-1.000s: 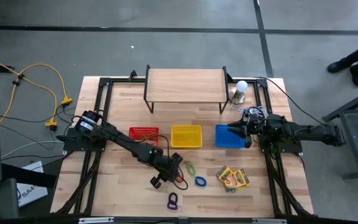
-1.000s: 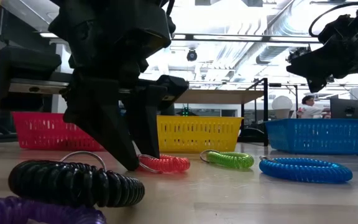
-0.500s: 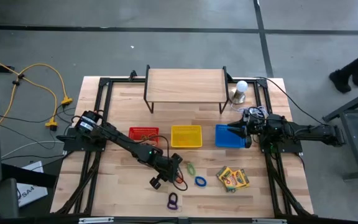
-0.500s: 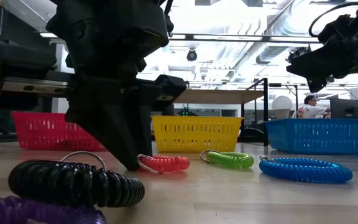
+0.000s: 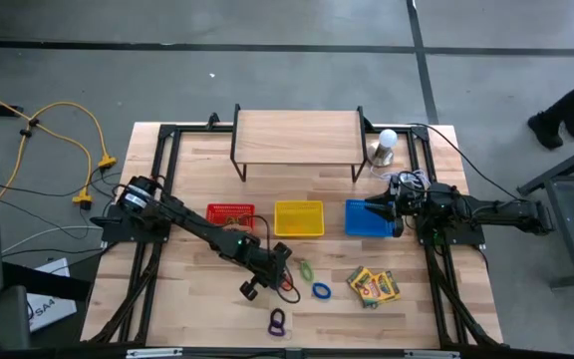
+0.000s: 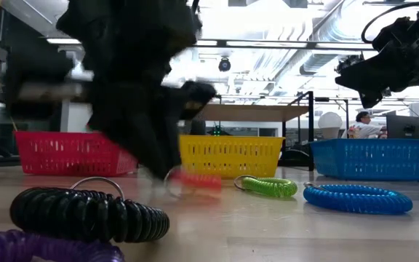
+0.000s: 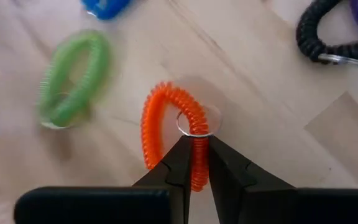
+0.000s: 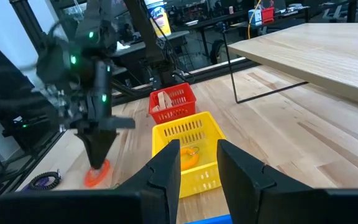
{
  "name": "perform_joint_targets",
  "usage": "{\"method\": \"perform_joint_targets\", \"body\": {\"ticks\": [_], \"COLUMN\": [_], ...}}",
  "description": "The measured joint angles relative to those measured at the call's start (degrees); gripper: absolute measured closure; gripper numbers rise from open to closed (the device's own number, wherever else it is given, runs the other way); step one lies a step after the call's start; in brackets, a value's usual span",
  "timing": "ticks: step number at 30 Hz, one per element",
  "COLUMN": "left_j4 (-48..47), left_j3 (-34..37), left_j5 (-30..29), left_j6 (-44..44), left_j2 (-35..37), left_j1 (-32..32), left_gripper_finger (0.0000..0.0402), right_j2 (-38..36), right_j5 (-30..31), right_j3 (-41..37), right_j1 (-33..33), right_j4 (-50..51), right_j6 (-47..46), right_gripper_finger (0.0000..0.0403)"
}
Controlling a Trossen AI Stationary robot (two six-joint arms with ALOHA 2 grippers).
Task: Pick & Place Office Desk Supplies
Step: Put the orange spring keychain into the yellow bin
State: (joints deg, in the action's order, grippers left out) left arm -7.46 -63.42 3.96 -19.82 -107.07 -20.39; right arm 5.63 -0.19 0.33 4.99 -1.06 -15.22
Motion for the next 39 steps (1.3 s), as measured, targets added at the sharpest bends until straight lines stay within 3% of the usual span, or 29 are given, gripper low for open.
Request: {"method": "perform_joint_targets", "body": {"ticks": [9, 20, 39], "left_j4": [-0.33, -0.32, 1.59], "left_j3": [-0.11, -0.13, -0.22], "left_j5": [-0.18, -0.06, -0.19], "left_j6": [-0.29, -0.26, -1.15], "left_j2": [7.19, 7.56, 7.61], "left_j1": [1.34, 2.19, 17.76], "left_gripper_finger": [0.0368, 0.0368, 0.0368], "right_j2": [0.0, -0.02, -0.02], "right_j5": [-0.01, -0.01, -0.01], "right_j3": [0.0, -0.01, 0.0], "right_j1": [-0.01, -0.01, -0.01], "right_j4": [0.0, 0.01, 0.0], "right_j6": [0.0, 0.01, 0.0], "right_gripper_finger": [0.0309, 0.0309, 0.0309]}}
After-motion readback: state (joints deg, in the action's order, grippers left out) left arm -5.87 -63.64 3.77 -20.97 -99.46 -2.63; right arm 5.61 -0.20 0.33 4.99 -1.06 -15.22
